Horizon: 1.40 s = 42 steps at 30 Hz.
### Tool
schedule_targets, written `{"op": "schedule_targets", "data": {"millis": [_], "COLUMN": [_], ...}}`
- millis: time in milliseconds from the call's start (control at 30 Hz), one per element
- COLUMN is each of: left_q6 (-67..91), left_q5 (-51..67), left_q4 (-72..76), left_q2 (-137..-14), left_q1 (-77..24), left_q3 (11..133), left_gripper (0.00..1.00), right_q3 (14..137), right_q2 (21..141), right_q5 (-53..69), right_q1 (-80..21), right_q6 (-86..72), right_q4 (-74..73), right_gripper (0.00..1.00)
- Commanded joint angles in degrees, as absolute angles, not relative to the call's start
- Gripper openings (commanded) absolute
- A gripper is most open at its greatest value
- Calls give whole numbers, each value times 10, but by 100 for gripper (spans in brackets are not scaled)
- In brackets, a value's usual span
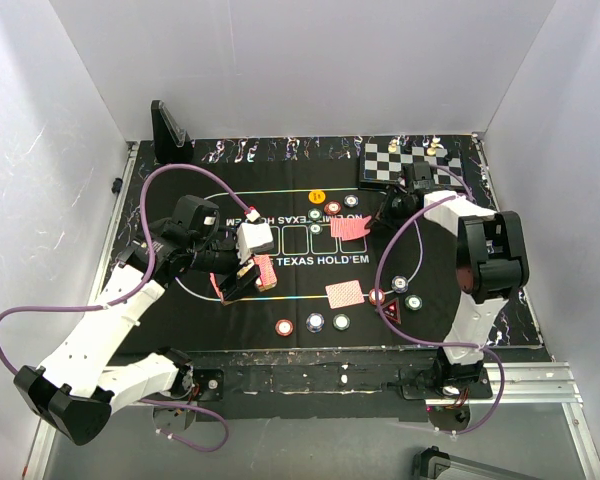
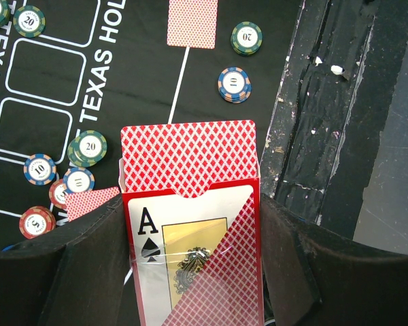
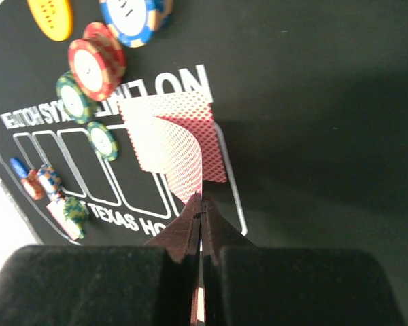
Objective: Distribute texas hold em gaming equipment
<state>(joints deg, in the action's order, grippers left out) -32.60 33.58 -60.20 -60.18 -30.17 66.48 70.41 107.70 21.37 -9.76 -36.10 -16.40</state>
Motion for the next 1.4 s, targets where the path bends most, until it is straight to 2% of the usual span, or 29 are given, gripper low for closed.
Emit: {"op": "schedule_targets", "data": {"millis": [0,100,167,400,500,633,767,1033,1367], "left_q6": [-333,-333,-334,-332,-330,-334,-336,-333,-332], "left_q5": [347,352,353,359,361,361,363,360,365], "left_q4": [-599,-599,-599,-599,-596,-596,-595,-586,-587], "left_q2": [-588,-588,-587,-589,-591,-595,-603,-606,-617], "left_q1": [-301,-301,-301,-301,-301,-301,-301,-301,-301], "left_q3": [681,681,679,676,676,678,685,693,698], "left_gripper": [20,21,21,21,21,21,21,21,21], "right_q3": [744,765,767,759,723,678,607,620,615], "right_q2": [1082,1085,1075,984,911,822,771,776,801], "right_q5": [139,100,85,72,125,266,403,397,389], "right_q1": [-98,-98,-99,-121,-159,-232,-300,-420,-464], "right_q6": [-340,-339,-338,-345,-360,-394,-491,-529,-568], "right_q4": [-206,-246,-257,-297,-278,-211,-43,-6,42], "right_gripper": [8,30,40,60,81,85,87,88,90]}}
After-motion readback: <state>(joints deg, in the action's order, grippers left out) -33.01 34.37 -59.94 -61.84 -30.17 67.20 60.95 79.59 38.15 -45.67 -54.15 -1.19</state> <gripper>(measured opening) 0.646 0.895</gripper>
